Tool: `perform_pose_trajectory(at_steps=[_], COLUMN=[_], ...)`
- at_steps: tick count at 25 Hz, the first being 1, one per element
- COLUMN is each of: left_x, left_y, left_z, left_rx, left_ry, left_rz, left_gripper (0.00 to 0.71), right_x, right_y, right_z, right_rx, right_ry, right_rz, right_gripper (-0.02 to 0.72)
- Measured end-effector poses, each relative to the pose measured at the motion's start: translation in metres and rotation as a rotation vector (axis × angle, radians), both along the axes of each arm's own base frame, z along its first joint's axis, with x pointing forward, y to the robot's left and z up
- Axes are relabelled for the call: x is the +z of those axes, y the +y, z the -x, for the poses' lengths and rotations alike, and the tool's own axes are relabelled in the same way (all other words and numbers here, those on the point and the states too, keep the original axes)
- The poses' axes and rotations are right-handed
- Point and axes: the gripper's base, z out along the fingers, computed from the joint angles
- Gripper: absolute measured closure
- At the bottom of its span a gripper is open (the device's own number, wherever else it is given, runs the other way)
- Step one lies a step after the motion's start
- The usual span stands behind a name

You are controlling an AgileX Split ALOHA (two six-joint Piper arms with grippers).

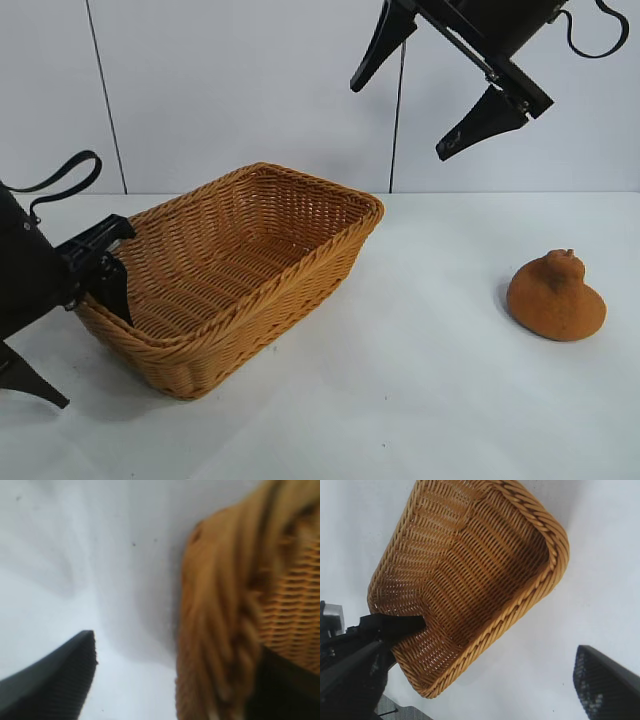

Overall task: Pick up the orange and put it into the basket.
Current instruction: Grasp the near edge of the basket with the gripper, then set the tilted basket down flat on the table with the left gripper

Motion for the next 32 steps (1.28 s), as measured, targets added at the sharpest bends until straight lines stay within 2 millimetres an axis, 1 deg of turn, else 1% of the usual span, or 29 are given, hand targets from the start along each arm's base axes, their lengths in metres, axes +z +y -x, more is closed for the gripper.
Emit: perform_pose_trajectory(at_steps=[2,6,7,10,13,16,19,20,22,25,29,32], left_x=[0.001,0.003,0.004,0.011,0.026,0.047,0.065,0.068,0.070,0.070,0.068,0.069], left_y=[0.000,-0.001,-0.001,-0.004,-0.010,-0.010,0.000,0.003,0.009,0.007,-0.003,-0.016], left_z=[-0.001,-0.004,-0.005,-0.010,-0.022,-0.042,-0.065,-0.071,-0.084,-0.097,-0.111,-0.118], left_rx=[0.005,0.017,0.014,-0.011,-0.078,-0.151,-0.213,-0.242,-0.335,-0.497,-0.641,-0.734], left_ry=[-0.010,-0.027,-0.026,-0.021,-0.034,-0.101,-0.166,-0.173,-0.174,-0.145,-0.124,-0.123], left_rz=[0.002,0.010,0.012,0.023,0.038,0.045,0.040,0.038,0.024,0.000,-0.060,-0.086], left_gripper=[0.346,0.595,0.626,0.625,0.625,0.625,0.625,0.625,0.625,0.625,0.625,0.625], right_x=[0.000,0.000,0.000,0.000,0.000,0.000,0.000,0.000,0.000,0.000,0.000,0.000], right_y=[0.000,0.000,0.000,0.000,0.000,0.000,0.000,0.000,0.000,0.000,0.000,0.000], right_z=[0.000,0.000,0.000,0.000,0.000,0.000,0.000,0.000,0.000,0.001,0.001,0.001], right_rx=[0.000,0.000,0.000,0.000,0.000,0.002,0.003,0.004,0.004,0.005,0.008,0.010], right_ry=[0.000,-0.001,-0.001,-0.001,-0.001,0.003,0.003,0.003,0.003,0.004,0.010,0.012], right_rz=[0.000,0.000,0.000,0.000,0.000,0.000,0.000,0.000,0.000,0.001,0.001,0.001], right_gripper=[0.010,0.010,0.010,0.010,0.010,0.010,0.010,0.010,0.010,0.010,0.010,0.010])
